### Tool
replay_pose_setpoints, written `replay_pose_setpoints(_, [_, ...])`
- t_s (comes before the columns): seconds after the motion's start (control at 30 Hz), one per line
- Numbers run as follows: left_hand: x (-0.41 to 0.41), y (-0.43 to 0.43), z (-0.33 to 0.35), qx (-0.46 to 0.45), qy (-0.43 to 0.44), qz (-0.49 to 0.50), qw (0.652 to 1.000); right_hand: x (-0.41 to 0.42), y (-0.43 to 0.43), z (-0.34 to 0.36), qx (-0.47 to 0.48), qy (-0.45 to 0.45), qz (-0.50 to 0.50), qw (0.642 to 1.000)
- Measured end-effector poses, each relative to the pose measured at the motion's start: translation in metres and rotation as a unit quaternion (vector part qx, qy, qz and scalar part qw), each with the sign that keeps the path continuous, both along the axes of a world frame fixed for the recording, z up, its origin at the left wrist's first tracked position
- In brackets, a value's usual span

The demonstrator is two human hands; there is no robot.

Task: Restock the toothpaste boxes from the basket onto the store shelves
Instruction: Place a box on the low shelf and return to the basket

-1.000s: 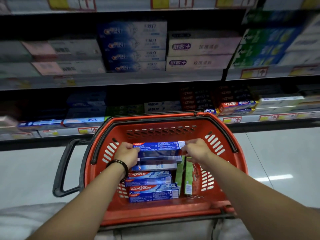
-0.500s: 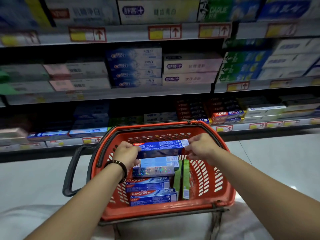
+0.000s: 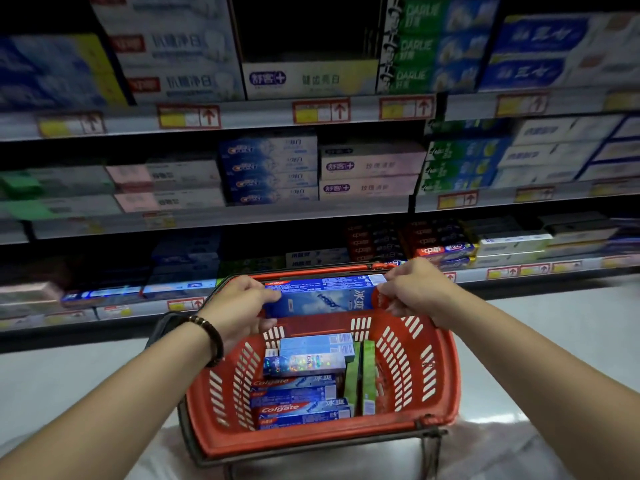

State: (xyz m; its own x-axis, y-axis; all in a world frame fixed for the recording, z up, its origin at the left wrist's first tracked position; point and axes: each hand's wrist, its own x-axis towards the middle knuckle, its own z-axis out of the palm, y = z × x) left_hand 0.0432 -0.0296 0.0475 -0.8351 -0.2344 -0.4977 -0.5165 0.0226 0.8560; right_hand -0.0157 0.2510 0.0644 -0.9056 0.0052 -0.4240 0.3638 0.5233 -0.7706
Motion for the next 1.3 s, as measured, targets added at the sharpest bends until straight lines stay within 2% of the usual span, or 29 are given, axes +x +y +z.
replay_pose_setpoints(0.27, [0.008,-0.010,0.016,0.042,0.044,-0.033,0.998,0.014,0.016,0.025,-0.104,0.041,-0.004,0.994])
replay_pose_setpoints(0.57, [0.019,-0.002,0.012,-0.016,0.131,0.043,0.990,0.028,0.013,0.039,-0.100,0.063,0.020,0.993])
replay_pose_setpoints(0.87, [0.019,-0.008,0.030,0.007,0.154,0.053,0.987,0.030,0.010,0.047,-0.120,0.091,-0.019,0.988])
replay_pose_setpoints(1.07, [0.015,-0.012,0.042,0.006,0.163,0.051,0.985,0.024,0.009,0.041,-0.179,0.112,-0.065,0.975])
replay_pose_setpoints(1.3, [0.013,-0.015,0.047,0.049,0.173,0.062,0.982,0.024,0.002,0.045,-0.292,0.062,-0.085,0.951])
